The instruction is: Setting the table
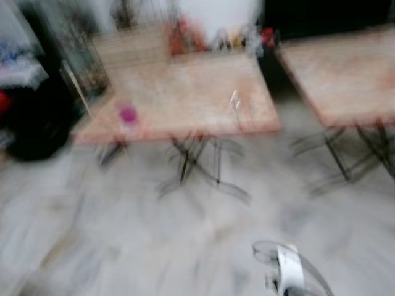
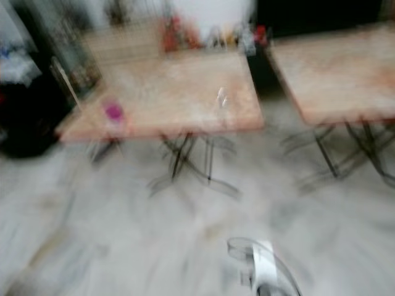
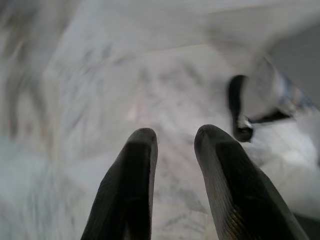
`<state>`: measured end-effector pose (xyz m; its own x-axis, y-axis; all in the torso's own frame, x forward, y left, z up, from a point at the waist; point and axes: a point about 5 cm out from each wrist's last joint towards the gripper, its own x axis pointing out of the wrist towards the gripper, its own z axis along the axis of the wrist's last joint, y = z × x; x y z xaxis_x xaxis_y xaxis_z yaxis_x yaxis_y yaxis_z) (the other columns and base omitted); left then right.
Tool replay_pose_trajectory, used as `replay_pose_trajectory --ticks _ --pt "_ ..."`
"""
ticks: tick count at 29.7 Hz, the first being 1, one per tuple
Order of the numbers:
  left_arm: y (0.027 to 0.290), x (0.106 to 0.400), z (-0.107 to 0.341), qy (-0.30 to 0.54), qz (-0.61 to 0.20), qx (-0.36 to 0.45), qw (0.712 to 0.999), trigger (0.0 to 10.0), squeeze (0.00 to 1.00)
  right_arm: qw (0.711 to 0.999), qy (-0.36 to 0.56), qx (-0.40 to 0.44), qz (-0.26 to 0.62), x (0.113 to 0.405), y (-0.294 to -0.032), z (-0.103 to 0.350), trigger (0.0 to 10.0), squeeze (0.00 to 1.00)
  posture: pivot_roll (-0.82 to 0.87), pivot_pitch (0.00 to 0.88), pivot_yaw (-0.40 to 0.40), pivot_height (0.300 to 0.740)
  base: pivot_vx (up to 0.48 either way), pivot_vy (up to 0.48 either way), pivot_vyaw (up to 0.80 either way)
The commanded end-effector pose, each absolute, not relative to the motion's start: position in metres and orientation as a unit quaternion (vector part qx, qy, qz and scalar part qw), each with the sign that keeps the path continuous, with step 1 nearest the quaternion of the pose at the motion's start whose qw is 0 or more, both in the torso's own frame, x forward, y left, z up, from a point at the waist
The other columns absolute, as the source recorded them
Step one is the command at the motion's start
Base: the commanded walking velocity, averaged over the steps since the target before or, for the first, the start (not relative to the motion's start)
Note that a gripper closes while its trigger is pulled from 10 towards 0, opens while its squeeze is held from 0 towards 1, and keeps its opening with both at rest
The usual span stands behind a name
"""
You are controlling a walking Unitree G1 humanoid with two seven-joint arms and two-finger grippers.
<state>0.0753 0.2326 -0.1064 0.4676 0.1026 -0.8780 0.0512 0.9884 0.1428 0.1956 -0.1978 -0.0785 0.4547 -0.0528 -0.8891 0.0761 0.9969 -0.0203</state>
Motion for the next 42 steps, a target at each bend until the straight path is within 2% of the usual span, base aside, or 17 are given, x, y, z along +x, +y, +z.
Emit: replay_pose_trajectory --ticks 1,22,28,42 --pt "0.2387 0.0813 -0.1035 0.506 0.021 0.084 0.858 10.0 0.0 0.866 0.5 0.022 -0.015 0.2117 -0.1811 -0.072 10.0 0.0 -0.07 0.0 0.137 0.736 0.48 0.0 0.0" --pt "0.2343 0.084 -0.1039 0.502 0.024 0.071 0.862 10.0 0.0 0.866 0.499 0.005 -0.029 0.2131 -0.1868 -0.0707 10.0 0.0 -0.07 0.0 0.121 0.736 0.48 0.0 0.0" --pt "0.2321 0.0847 -0.1044 0.502 0.025 0.066 0.862 10.0 0.0 0.864 0.503 -0.007 -0.023 0.2137 -0.1889 -0.0701 10.0 0.0 -0.07 0.0 0.117 0.736 0.452 0.0 -0.66" --pt "0.2315 0.0861 -0.1043 0.501 0.026 0.061 0.863 10.0 0.0 0.871 0.491 0.002 -0.026 0.2159 -0.1885 -0.0688 10.0 0.0 -0.07 0.0 0.115 0.736 0.0 0.0 -0.06"
